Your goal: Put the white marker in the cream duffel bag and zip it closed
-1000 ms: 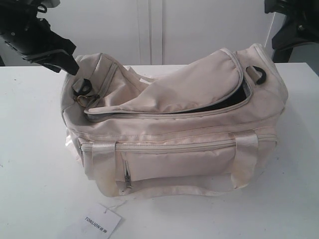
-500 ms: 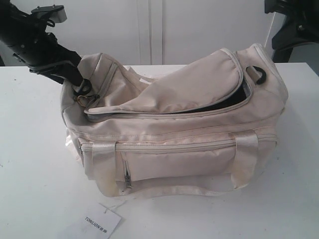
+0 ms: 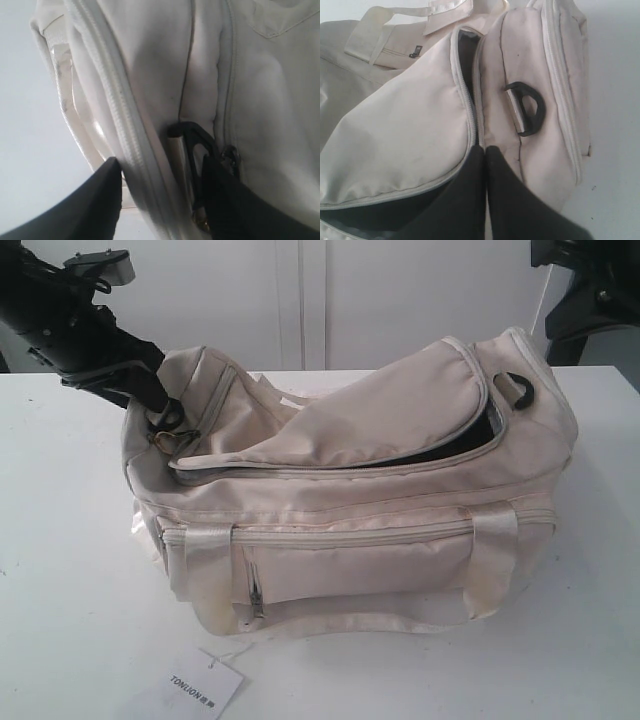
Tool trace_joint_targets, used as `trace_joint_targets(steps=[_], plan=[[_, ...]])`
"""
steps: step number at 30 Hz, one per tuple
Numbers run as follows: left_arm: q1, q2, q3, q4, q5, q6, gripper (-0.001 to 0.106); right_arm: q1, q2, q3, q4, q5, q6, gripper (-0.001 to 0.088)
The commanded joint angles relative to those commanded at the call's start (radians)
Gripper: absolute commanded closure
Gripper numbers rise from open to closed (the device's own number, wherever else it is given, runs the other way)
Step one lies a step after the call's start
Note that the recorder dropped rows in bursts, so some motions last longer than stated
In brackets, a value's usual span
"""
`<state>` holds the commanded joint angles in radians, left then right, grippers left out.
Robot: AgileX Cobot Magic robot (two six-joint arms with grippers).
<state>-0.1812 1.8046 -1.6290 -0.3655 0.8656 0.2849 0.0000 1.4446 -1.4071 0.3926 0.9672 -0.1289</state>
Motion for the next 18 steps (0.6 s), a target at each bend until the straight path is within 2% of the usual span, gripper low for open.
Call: trace_joint_targets(steps=[18], plan=[[0.000,0.038,0.000,-0.035,0.003,0.002,0.054,0.000,0.000,0.000,0.000,-0.008,0.000,0.0868]])
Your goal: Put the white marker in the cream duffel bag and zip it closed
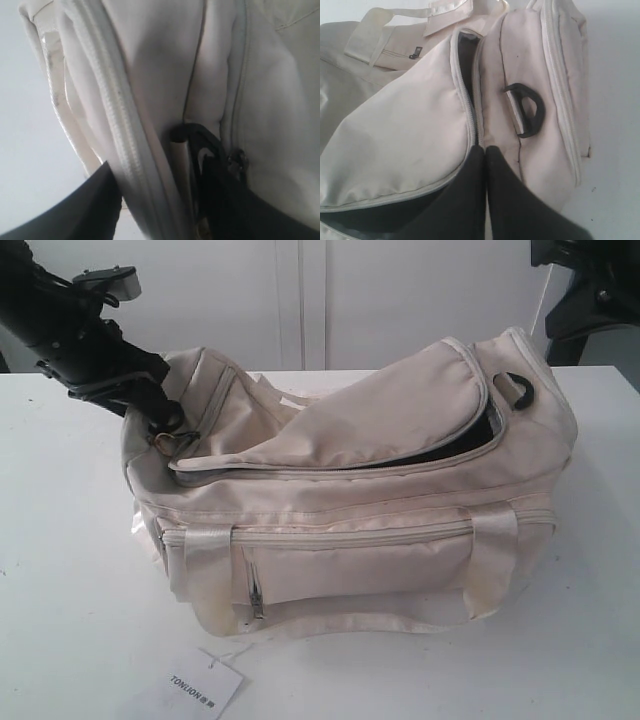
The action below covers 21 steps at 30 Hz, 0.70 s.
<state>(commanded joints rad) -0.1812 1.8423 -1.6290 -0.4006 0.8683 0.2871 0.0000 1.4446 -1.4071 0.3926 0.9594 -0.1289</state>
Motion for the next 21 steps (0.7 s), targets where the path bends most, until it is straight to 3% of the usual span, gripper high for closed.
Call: trace_joint_targets(steps=[9,21], plan=[[0.000,-0.004,0.000,-0.076,0.013,0.000,0.105,0.000,0.000,0.000,0.000,0.003,0.000,0.0868],[0.002,-0.023,-0.002,-0.251,-0.027,0.003,0.105,0.000,0.000,0.000,0.000,0.005,0.000,0.0868]])
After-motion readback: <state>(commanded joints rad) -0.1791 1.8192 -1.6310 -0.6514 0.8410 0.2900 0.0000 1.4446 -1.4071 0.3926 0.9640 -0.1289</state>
